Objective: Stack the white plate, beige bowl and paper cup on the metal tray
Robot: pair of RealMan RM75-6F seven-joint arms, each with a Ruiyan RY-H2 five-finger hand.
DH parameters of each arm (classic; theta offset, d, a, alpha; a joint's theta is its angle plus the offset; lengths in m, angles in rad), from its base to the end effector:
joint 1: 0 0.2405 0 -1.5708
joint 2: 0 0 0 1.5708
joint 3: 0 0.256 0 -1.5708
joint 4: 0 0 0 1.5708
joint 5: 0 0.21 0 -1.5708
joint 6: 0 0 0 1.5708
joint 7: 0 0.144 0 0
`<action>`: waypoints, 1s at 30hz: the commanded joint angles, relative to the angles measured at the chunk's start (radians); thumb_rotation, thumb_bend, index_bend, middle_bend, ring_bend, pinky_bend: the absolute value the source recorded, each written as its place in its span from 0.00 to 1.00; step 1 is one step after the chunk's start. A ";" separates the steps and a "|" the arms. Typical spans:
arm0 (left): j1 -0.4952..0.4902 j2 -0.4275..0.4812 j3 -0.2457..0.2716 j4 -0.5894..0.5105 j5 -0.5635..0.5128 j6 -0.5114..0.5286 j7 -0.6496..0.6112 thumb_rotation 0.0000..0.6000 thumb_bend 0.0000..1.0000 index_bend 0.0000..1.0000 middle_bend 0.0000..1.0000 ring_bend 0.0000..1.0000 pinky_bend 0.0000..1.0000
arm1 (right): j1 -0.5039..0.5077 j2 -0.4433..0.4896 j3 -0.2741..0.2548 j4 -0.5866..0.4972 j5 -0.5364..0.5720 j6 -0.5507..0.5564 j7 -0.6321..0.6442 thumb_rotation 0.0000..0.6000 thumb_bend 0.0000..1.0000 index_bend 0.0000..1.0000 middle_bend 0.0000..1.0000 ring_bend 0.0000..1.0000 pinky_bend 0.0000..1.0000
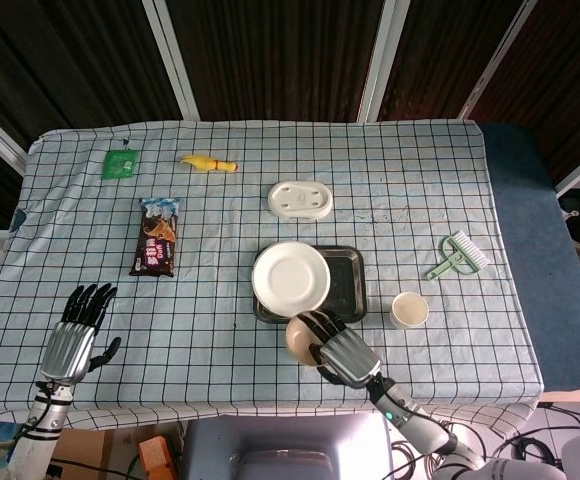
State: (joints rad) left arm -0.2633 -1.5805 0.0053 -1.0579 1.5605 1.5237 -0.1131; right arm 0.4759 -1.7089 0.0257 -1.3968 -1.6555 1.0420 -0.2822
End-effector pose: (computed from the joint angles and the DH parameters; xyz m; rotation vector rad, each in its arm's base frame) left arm -0.3122 0.2321 0.0481 -1.5347 -0.7879 -1.0735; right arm -0.1654 -0.2327 -0.0743 2.1240 -0.7875 1.0372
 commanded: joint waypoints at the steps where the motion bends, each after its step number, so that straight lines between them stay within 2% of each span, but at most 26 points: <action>1: 0.003 0.001 -0.002 0.001 0.003 0.003 -0.001 1.00 0.31 0.00 0.06 0.00 0.00 | 0.001 0.005 0.000 0.001 -0.010 0.030 0.006 1.00 0.47 0.68 0.03 0.00 0.00; 8: 0.014 -0.001 -0.009 0.011 0.002 0.006 -0.014 1.00 0.31 0.00 0.06 0.00 0.00 | 0.002 0.024 0.030 -0.012 -0.015 0.109 0.037 1.00 0.47 0.68 0.05 0.00 0.00; 14: 0.026 -0.002 -0.013 0.026 -0.003 0.006 -0.030 1.00 0.32 0.00 0.06 0.00 0.00 | 0.041 -0.004 0.103 0.017 0.029 0.110 0.002 1.00 0.48 0.67 0.05 0.00 0.00; 17: 0.033 -0.002 -0.015 0.034 -0.004 0.011 -0.037 1.00 0.32 0.00 0.06 0.00 0.00 | 0.092 -0.054 0.169 0.072 0.093 0.063 -0.048 1.00 0.47 0.67 0.05 0.00 0.00; 22: 0.044 -0.002 -0.020 0.045 -0.010 0.013 -0.057 1.00 0.32 0.00 0.06 0.00 0.00 | 0.175 -0.150 0.247 0.212 0.192 -0.013 -0.123 1.00 0.47 0.67 0.05 0.00 0.00; 24: 0.048 -0.001 -0.022 0.052 -0.013 0.012 -0.066 1.00 0.32 0.00 0.06 0.00 0.00 | 0.204 -0.184 0.263 0.263 0.222 -0.036 -0.137 1.00 0.48 0.67 0.05 0.00 0.00; 30: 0.050 -0.001 -0.027 0.072 -0.018 0.001 -0.095 1.00 0.32 0.00 0.06 0.00 0.00 | 0.257 -0.255 0.270 0.363 0.247 -0.047 -0.123 1.00 0.47 0.66 0.05 0.00 0.00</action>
State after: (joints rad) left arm -0.2131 -1.5817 -0.0209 -0.9882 1.5426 1.5268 -0.2064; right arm 0.7133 -1.9418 0.2879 -1.0577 -1.4243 1.0066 -0.4116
